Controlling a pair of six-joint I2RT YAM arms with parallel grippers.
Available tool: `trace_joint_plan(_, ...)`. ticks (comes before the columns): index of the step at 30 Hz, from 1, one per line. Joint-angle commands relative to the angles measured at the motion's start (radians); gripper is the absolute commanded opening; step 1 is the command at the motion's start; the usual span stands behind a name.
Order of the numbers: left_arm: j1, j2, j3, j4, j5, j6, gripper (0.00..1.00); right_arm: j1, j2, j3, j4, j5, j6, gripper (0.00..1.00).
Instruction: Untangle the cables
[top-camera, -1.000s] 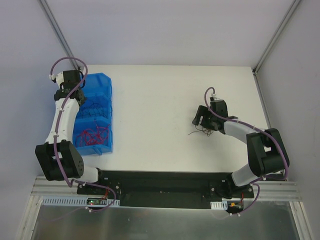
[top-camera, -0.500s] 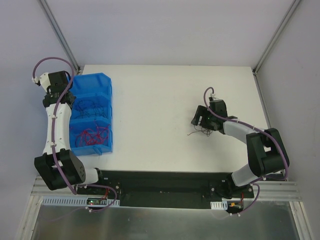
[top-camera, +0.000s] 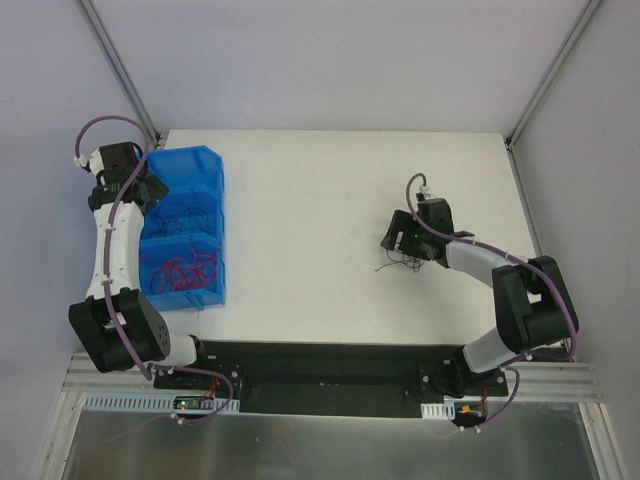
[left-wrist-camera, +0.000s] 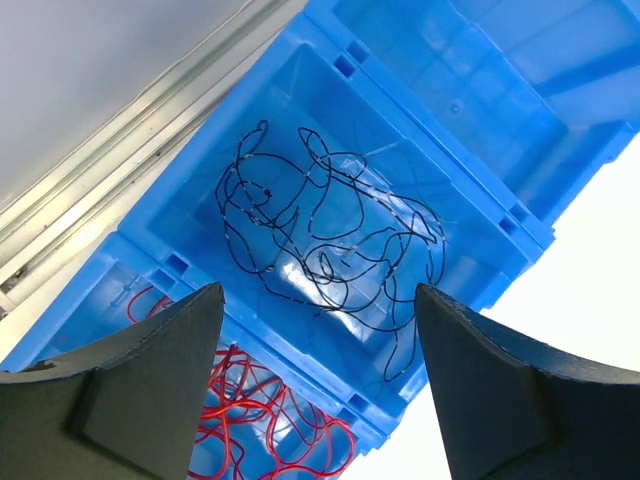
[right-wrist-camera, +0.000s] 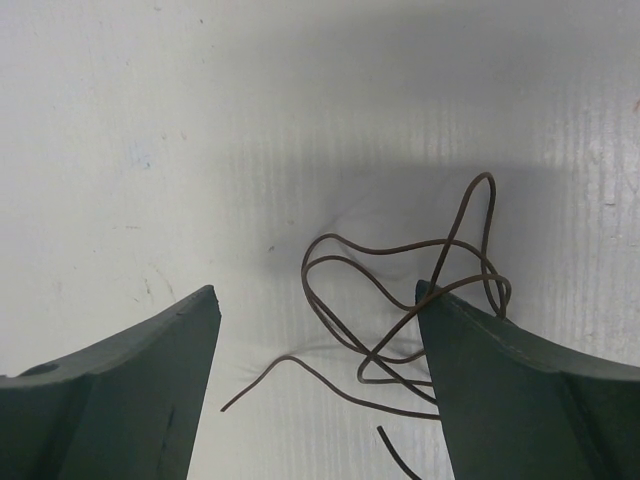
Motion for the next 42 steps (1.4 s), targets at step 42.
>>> trace_joint_plan(42,-0.833,0.617,0.221,0.024,0.837,0.222,0.62,0.273,-0.085,0.000,0.150,0.047,-0.111,0.50)
